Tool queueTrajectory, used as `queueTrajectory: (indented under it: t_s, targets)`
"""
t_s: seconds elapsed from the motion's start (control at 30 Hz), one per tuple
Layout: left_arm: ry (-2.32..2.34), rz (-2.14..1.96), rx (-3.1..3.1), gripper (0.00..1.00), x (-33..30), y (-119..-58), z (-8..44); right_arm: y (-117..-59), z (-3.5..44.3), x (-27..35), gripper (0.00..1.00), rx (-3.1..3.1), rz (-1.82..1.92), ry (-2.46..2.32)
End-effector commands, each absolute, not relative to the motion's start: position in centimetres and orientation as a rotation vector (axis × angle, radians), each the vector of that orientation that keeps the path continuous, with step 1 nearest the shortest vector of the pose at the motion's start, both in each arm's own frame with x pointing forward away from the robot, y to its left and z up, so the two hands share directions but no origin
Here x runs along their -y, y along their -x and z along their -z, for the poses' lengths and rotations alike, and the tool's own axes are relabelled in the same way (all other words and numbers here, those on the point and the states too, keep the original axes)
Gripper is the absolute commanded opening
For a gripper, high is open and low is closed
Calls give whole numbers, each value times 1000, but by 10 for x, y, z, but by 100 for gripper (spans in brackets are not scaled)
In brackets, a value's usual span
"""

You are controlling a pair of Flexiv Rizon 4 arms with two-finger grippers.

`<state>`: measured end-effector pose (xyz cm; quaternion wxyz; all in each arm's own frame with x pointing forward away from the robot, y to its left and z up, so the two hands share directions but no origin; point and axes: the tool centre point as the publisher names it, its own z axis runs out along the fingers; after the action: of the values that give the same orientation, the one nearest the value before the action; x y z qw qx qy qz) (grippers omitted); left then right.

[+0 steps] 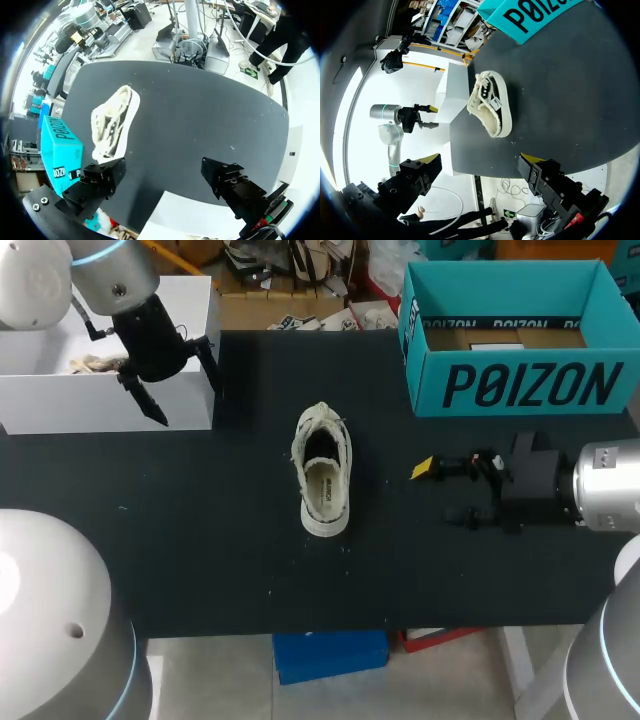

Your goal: Take the shoe out of the shoebox, open the shoe tongue, remove and reinsert the insole, then place the shoe into the shoebox

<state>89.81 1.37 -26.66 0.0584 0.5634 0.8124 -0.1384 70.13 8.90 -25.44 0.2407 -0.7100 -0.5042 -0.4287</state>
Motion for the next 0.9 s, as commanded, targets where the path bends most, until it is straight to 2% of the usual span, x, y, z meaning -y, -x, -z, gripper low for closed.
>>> queueTrajectory:
  t_s: [0.03,0.9]
  targets:
    - [-1709,414,-2463,100,-14,-898,267,-701,254,-89,100,1379,1172,1944]
    - [-1753,383,-2452,100,-5,-896,273,-701,254,-89,100,1379,1172,1944]
